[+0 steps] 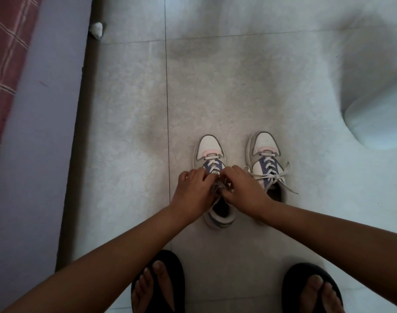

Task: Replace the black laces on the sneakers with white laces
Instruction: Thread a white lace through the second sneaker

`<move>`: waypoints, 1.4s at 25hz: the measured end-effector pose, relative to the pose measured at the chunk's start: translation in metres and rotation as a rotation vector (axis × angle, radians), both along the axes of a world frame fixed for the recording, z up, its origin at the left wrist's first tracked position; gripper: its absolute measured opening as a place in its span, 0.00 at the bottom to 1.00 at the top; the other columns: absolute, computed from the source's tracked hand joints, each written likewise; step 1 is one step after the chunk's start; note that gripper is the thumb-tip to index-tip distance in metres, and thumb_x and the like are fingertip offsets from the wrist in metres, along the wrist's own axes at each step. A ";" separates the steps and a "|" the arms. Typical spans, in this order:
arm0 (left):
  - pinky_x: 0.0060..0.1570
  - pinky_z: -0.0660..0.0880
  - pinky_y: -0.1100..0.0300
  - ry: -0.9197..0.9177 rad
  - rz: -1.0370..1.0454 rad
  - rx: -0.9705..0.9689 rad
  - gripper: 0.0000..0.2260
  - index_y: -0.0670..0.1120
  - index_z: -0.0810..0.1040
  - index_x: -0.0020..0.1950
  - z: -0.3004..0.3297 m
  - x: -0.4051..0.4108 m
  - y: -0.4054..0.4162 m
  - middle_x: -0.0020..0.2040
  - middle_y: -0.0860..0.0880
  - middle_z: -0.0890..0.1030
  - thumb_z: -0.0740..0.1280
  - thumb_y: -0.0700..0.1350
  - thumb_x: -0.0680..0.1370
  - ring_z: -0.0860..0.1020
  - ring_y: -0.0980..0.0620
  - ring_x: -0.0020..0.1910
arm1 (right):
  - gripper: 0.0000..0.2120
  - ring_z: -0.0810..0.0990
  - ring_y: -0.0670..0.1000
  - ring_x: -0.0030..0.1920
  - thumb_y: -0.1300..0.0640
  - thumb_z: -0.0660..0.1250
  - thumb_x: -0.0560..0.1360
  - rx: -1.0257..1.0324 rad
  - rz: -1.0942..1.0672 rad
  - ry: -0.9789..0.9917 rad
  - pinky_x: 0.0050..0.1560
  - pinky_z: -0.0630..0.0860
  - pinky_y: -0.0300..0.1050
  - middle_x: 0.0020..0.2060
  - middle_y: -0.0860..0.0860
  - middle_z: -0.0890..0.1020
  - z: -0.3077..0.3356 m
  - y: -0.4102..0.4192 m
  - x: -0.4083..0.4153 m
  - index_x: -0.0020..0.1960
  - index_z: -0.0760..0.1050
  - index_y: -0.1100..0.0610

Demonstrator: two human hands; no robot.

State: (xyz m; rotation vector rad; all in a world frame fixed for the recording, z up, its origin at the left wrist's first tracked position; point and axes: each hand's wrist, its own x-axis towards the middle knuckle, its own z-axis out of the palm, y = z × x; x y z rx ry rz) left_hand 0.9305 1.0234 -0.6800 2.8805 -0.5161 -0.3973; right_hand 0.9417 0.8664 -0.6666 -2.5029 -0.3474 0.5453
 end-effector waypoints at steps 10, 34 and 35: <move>0.40 0.75 0.55 -0.477 -0.102 -0.164 0.05 0.45 0.82 0.38 0.010 0.000 -0.012 0.38 0.47 0.81 0.76 0.42 0.66 0.80 0.47 0.36 | 0.22 0.73 0.57 0.54 0.58 0.67 0.72 -0.046 0.054 0.094 0.53 0.71 0.52 0.56 0.57 0.71 0.001 -0.007 -0.011 0.63 0.65 0.60; 0.37 0.71 0.62 0.202 0.320 -0.555 0.05 0.43 0.76 0.42 0.015 -0.001 0.013 0.36 0.50 0.79 0.66 0.42 0.77 0.75 0.55 0.35 | 0.12 0.77 0.52 0.44 0.51 0.57 0.80 -0.091 0.187 0.166 0.42 0.69 0.45 0.41 0.49 0.78 0.011 -0.031 0.016 0.48 0.76 0.55; 0.35 0.70 0.65 0.225 0.348 -0.576 0.06 0.44 0.75 0.41 0.013 -0.004 0.012 0.34 0.53 0.77 0.66 0.42 0.77 0.74 0.57 0.33 | 0.11 0.77 0.52 0.44 0.52 0.58 0.80 -0.059 0.174 0.192 0.43 0.70 0.45 0.40 0.49 0.79 0.011 -0.033 0.017 0.46 0.76 0.55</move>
